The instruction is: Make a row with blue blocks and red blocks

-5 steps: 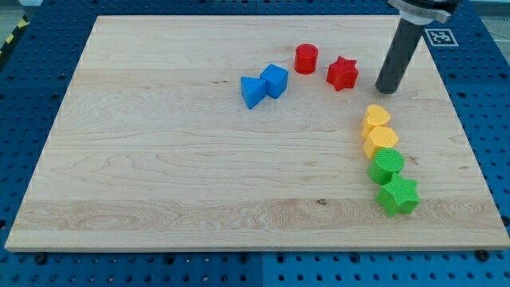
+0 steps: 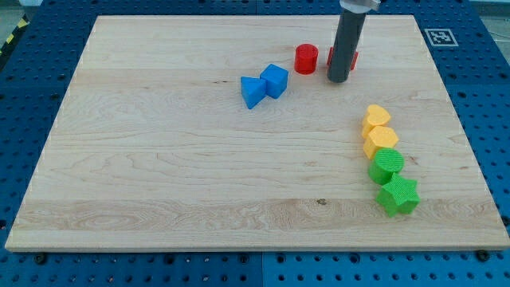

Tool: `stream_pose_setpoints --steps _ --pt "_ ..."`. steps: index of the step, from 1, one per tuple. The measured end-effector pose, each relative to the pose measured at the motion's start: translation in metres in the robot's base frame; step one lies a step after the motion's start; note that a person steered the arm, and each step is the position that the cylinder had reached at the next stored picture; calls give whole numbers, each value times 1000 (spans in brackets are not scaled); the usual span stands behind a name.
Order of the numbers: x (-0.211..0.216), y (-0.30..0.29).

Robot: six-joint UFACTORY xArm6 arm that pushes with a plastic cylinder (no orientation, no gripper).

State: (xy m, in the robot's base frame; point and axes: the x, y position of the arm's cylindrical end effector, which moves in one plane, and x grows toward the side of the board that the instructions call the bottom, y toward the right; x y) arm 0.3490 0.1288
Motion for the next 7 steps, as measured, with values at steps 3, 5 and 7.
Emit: stream_pose_setpoints --steps 3,5,7 --pt "57 -18" --pt "90 -93" --pt "30 -133"
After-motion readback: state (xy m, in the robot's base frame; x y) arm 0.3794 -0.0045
